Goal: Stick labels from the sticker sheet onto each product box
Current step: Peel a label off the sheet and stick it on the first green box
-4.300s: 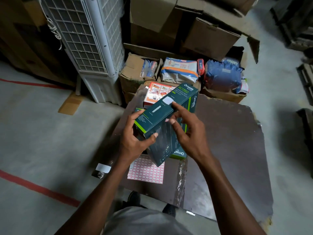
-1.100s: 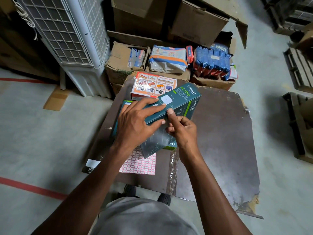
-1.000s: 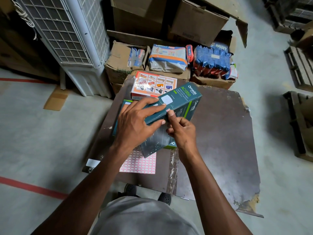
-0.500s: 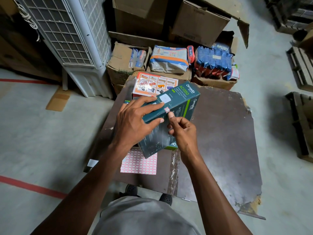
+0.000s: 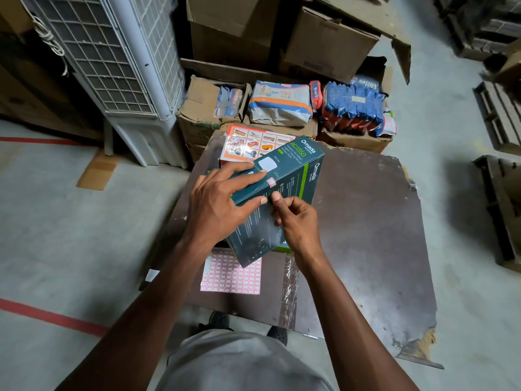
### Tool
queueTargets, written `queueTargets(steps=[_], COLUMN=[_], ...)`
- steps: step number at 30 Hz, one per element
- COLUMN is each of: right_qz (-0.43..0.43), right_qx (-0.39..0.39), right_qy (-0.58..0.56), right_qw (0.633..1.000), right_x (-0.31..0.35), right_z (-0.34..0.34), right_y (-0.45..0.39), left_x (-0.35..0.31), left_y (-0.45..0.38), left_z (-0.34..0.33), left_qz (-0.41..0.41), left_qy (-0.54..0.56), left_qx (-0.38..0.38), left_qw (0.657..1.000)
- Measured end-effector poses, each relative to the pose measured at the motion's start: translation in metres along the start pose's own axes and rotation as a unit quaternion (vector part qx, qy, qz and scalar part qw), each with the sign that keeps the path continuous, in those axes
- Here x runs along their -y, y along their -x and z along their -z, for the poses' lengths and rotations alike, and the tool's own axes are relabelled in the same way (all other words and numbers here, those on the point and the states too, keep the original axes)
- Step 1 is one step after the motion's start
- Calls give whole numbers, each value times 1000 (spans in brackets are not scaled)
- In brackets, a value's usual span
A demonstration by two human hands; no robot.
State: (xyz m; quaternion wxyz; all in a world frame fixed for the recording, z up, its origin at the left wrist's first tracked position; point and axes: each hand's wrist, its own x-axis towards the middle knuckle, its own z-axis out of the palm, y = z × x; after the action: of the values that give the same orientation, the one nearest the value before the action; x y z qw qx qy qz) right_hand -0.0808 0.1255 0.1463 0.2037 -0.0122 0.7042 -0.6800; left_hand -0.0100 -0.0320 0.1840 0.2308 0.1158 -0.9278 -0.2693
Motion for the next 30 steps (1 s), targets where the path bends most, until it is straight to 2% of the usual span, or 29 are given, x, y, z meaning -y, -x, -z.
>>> queueTargets(steps=[3,5,7,9,12,13,19,24,30], right_qz=[-2,-14,-73,-186,-302,-318,-359,-356,-311], right_qx=[-31,-90,-162,-183,-75,-42,48,65,48], right_qy=[42,65,76,27,-26,-36,-73,-130,-115], right_qw=[999,994,981,965,950,947,929,923,942], right_x=[-17,-36,-57,-73,-84,-85,-102,-115,-114], right_z=[5,11,19,23,21,18,-2,-6,9], right_y=[-2,-6,-10,-14,-7,-3,-1,-5,-1], left_x=[1,0,0,2,7,10,27,48,76], left_y=[1,2,4,5,3,1,-3,7,28], left_z=[3,5,6,8,13,15,26,34,39], left_qz=[2,1,2,6,31,43,119,191,270], left_qy=[-2,-4,-4,-2,1,3,81,193,281], left_qx=[2,2,3,4,8,12,16,-5,-31], left_qw=[1000,1000,1000,1000,999,999,990,962,920])
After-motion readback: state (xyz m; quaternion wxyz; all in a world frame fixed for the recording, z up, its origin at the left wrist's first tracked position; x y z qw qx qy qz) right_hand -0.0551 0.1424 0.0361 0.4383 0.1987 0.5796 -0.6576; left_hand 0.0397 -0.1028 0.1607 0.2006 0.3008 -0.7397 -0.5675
